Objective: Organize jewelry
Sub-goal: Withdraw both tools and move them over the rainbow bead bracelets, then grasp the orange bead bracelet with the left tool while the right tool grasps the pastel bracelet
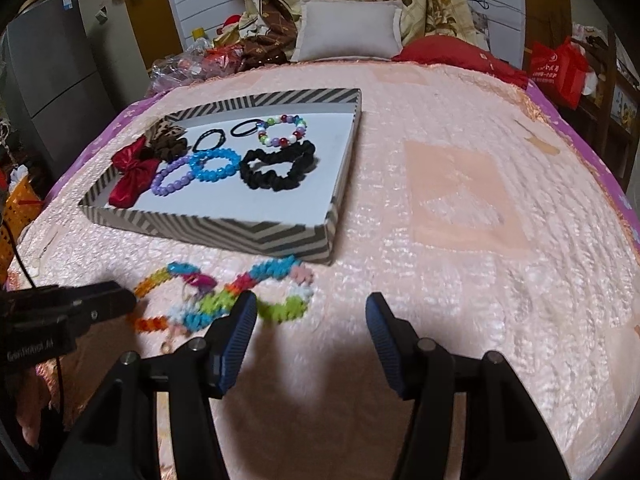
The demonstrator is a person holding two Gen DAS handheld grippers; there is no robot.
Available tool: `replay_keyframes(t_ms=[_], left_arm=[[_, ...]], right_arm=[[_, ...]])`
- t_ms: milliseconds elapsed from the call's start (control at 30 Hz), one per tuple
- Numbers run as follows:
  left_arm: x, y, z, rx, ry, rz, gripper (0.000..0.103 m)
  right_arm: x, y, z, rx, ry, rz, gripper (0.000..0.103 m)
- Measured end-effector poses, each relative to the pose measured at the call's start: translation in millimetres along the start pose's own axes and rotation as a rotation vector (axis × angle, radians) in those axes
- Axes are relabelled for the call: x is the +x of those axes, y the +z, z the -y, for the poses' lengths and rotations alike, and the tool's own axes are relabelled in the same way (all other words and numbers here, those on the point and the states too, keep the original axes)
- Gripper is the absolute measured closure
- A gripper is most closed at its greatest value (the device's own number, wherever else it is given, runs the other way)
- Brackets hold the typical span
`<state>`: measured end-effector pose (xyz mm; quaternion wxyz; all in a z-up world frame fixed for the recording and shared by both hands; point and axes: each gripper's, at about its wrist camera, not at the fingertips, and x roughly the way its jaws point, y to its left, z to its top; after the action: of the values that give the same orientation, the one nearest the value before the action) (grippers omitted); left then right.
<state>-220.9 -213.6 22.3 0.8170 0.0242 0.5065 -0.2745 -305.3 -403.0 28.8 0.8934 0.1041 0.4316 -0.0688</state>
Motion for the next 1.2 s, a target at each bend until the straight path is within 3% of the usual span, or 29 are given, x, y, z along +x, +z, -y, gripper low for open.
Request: replay_keyframes(t_ms=[133,200,300,367,600,700,833,1200], left_arm=[[3.3,3.0,4.5,0.024,0.015,0.002,0.074],[4.8,3.6,7.4,0.038,0.021,0.002,0.074],[6.7,4.5,11.3,0.058,0.025,0.001,0.071],[8.0,5.0,14.5,0.074,0.028,0.002,0.069],[13.1,8.1,22.3,0.115,0.056,0.008,0.066],[12.5,5.8,20.3,0.129,0.045,0.01,0.094],[8.3,5.8,9.4,0.075,-0.016,-0.002,0.094],[-49.3,18.5,12.8,0.13,-0.035,0.109,0.094]], right_arm=[[9.7,6.1,-3.3,-0.024,-0.026,0.015,0.046],[15.4,8.1,-6.0,-0.052,-0.048,-0.017,0.064],[11.6,4.1,-6.1,-0.108,-0.083,-0.022,0.079],[7.3,2.6,-0.1,-0.102,-0.095,-0.03,0.084],[5.6,0.8,8.8,-0.069,-0.055,-0.011,0.084],[3.3,-0.4,8.3,-0.067,-0.027,-0.012,0.09],[-11.9,1.5,-0.9,-0.108,-0.047,0.037,0.09],[-66.2,22.9,-9.5,-0.133,-0.008,0.152,0.09]])
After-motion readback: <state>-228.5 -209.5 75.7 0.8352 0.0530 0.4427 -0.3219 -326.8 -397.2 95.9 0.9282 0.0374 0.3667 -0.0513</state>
